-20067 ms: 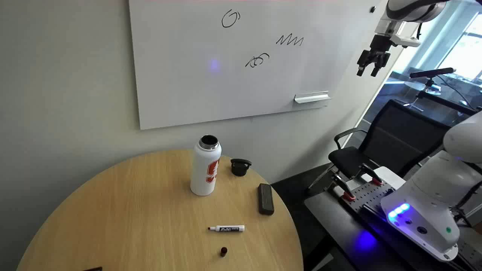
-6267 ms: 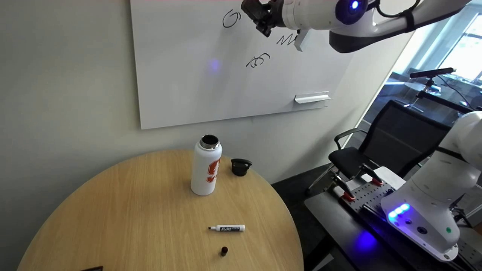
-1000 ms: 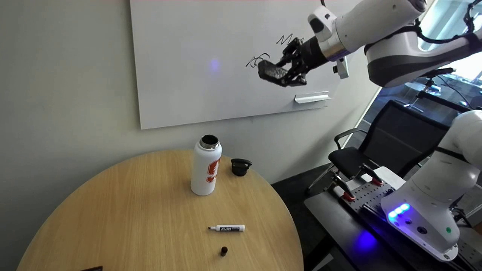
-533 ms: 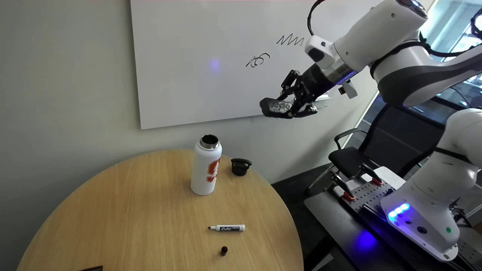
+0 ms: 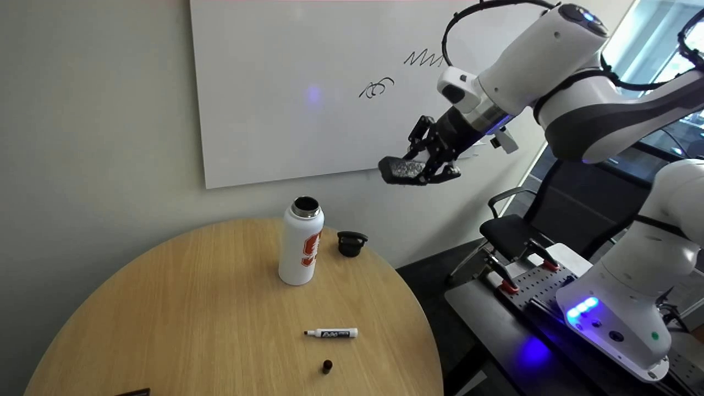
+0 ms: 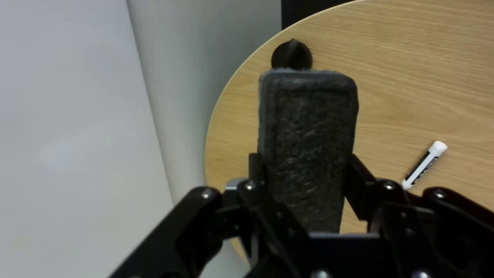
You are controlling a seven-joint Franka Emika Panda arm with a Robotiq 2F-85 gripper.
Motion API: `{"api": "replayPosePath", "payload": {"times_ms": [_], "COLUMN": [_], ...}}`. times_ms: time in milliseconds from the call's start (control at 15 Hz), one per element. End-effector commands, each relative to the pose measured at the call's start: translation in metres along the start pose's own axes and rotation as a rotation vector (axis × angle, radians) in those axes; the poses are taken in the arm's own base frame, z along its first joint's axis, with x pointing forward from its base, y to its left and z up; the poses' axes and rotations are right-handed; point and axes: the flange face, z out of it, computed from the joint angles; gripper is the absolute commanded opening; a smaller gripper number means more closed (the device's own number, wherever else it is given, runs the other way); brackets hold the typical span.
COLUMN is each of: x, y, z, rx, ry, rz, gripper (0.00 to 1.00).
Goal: Use the duster to erase the board
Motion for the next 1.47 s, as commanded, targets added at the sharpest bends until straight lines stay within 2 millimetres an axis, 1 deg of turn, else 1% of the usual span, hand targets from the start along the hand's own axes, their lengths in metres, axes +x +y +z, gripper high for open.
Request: {"api": "replayPosePath", "payload": {"times_ms": [0,200,467,800,1000,1200,1400], "x": [0.006,0.010,0.015,0.024,0.030,0.034,0.031], "y": [-0.026,-0.050,-0.079,-0.106,-0.109,-0.104,-0.098], "z": [0.042,0.075,0.114,0.162,0.187,0.213,0.238], "rx": [0.114,0.180,0.262,0.356,0.368,0.350,0.330], "ry": [-0.011,-0.045,-0.031,-0.020,-0.013,-0.005,-0.031], "rz": [-0.004,-0.013,-0.002,0.062,0.125,0.185,0.235], "gripper": [0.27,0.27,0.27,0.27,0.27,0.27,0.27]}}
